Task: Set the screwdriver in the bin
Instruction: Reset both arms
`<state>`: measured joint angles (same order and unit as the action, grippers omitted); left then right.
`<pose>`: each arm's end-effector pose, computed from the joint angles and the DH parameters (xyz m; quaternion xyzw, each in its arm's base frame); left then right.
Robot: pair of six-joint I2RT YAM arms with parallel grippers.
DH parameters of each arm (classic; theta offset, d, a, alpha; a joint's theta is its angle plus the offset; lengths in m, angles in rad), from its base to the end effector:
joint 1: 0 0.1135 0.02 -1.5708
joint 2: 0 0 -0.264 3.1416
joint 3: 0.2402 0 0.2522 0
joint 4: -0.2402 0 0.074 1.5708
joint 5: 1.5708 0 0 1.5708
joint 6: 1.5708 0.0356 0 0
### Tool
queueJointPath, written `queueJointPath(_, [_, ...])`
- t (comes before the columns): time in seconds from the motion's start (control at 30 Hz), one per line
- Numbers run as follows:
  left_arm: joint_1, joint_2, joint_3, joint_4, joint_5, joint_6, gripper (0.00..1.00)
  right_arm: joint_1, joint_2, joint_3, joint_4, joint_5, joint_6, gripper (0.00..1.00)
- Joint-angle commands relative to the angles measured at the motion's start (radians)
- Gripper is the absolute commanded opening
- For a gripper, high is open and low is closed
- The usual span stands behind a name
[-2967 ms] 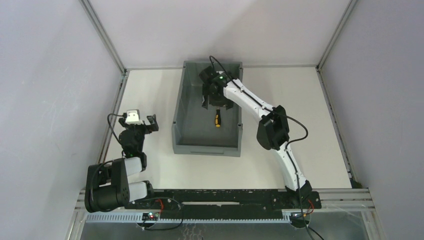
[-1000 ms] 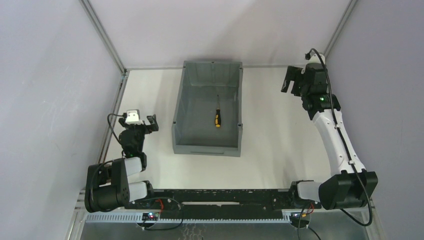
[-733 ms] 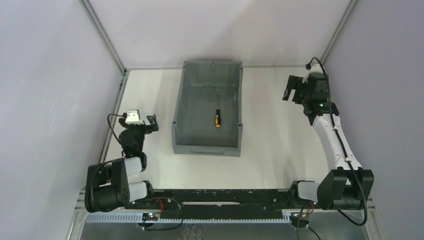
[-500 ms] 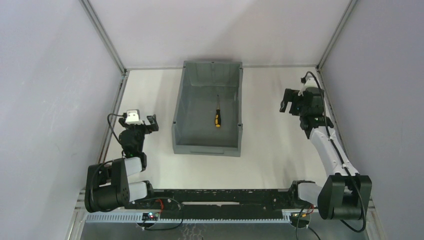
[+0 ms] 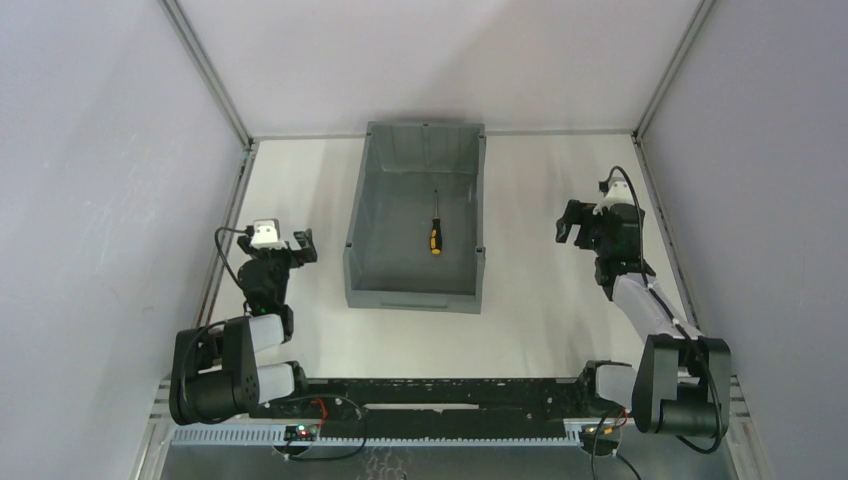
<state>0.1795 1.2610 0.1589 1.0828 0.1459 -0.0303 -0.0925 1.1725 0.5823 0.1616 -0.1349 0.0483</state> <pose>0.2104 0.0329 0.1714 -0.0238 0.7134 0.0002 0.7003 0.2533 -0.0187 0.2249 0.0227 0.8399 0.0448 0.5405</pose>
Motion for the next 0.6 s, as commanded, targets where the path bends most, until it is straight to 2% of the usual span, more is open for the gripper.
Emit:
queueJointPath(0.0, [-0.003,0.001,-0.028,0.102,0.008,-0.012,1.00,-0.008,0.042,-0.030,0.163,-0.030,0.018,1.00])
queueJointPath(0.23, [-0.003,0.001,-0.028,0.102,0.008,-0.012,1.00,-0.009,0.056,-0.141,0.365,-0.029,0.036,1.00])
queueJointPath(0.57, [-0.002,0.001,-0.028,0.102,0.007,-0.012,1.00,-0.009,0.055,-0.221,0.504,-0.003,0.044,1.00])
